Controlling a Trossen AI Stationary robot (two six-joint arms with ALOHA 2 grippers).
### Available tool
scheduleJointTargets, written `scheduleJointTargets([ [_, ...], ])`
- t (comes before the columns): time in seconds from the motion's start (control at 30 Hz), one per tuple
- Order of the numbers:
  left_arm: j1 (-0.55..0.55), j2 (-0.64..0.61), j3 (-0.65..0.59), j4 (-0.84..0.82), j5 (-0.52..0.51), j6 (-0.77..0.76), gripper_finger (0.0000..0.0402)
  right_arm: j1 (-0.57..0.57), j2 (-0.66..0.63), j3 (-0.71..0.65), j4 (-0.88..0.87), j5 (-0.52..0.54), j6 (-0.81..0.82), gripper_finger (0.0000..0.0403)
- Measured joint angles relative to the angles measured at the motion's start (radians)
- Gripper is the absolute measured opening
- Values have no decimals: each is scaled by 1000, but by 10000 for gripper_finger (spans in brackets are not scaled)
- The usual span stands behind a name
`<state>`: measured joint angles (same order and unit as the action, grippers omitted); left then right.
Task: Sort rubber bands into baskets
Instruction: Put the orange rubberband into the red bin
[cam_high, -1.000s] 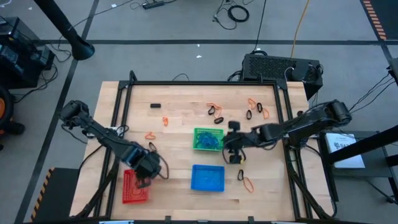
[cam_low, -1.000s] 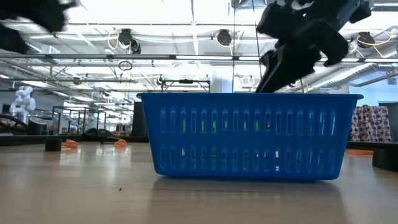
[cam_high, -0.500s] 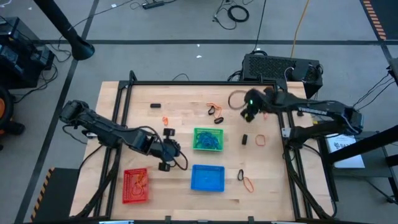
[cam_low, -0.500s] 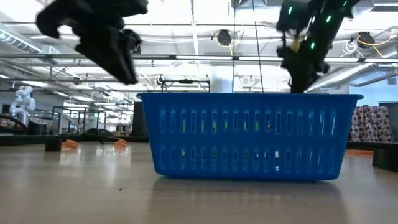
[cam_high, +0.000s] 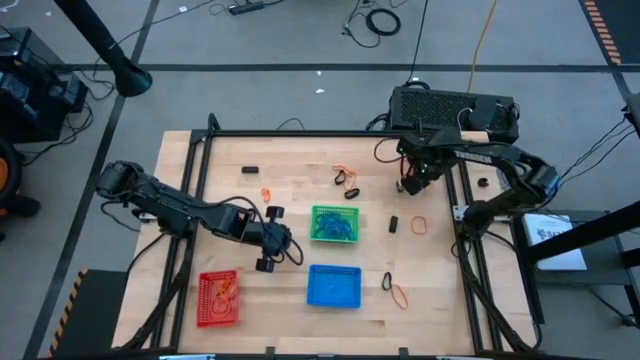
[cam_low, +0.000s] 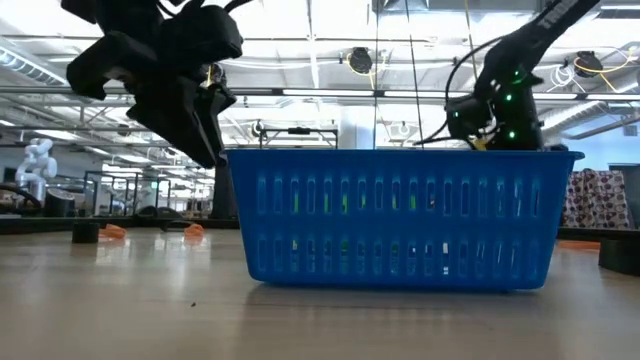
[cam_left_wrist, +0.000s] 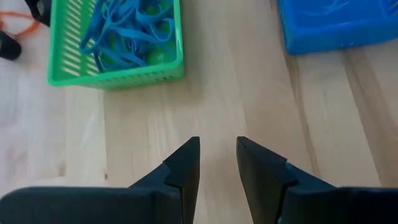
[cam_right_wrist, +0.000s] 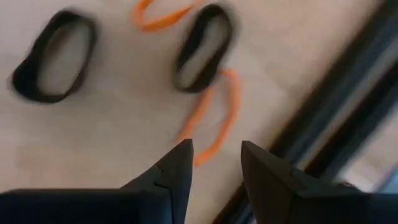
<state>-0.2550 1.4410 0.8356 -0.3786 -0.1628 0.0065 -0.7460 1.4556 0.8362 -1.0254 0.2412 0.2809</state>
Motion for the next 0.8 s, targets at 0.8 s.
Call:
scheduleJointTargets([
  [0.8, -2, 0, -47, 66, 21, -80, 114, -73, 157, -37, 4, -120, -139, 9],
])
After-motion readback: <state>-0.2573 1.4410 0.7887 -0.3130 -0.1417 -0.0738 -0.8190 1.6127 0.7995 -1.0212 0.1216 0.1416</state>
